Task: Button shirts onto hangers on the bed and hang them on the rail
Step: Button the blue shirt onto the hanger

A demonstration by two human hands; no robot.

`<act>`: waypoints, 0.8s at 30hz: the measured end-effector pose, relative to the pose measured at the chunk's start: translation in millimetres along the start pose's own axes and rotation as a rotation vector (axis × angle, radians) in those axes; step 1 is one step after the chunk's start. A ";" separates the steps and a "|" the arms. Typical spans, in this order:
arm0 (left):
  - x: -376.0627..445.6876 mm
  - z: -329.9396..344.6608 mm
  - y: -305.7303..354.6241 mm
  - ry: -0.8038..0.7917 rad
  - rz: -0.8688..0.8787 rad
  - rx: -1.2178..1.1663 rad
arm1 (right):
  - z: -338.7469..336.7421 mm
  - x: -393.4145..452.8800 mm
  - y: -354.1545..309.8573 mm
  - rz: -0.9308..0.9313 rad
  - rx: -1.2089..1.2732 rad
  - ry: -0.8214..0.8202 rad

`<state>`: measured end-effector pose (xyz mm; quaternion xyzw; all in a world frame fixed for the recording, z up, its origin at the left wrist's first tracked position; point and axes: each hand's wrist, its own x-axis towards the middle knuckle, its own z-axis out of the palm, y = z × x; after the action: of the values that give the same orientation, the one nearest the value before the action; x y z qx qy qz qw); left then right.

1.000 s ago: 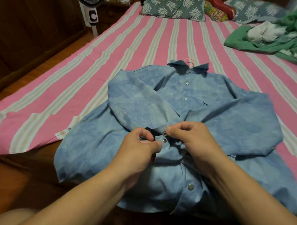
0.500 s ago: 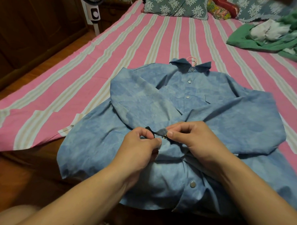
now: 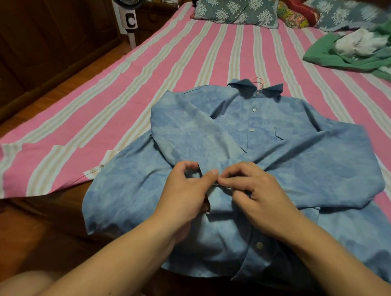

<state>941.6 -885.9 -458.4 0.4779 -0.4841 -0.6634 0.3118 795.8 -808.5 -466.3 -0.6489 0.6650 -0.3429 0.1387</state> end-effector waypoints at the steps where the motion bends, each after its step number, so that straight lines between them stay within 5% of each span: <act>1: 0.9 2.1 0.7 0.012 0.013 -0.005 | 0.1 0.2 -1.0 -0.029 0.001 0.020; 9: 13.0 6.9 1.3 0.087 0.117 0.128 | -6.1 0.5 -1.2 0.039 0.255 0.181; 24: 10.5 -1.1 -1.4 0.009 0.437 0.351 | -4.7 -3.2 -1.9 0.190 0.509 0.137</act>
<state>939.1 -895.0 -463.4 0.4119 -0.6817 -0.4842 0.3622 794.7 -804.0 -462.5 -0.5034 0.6230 -0.5274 0.2834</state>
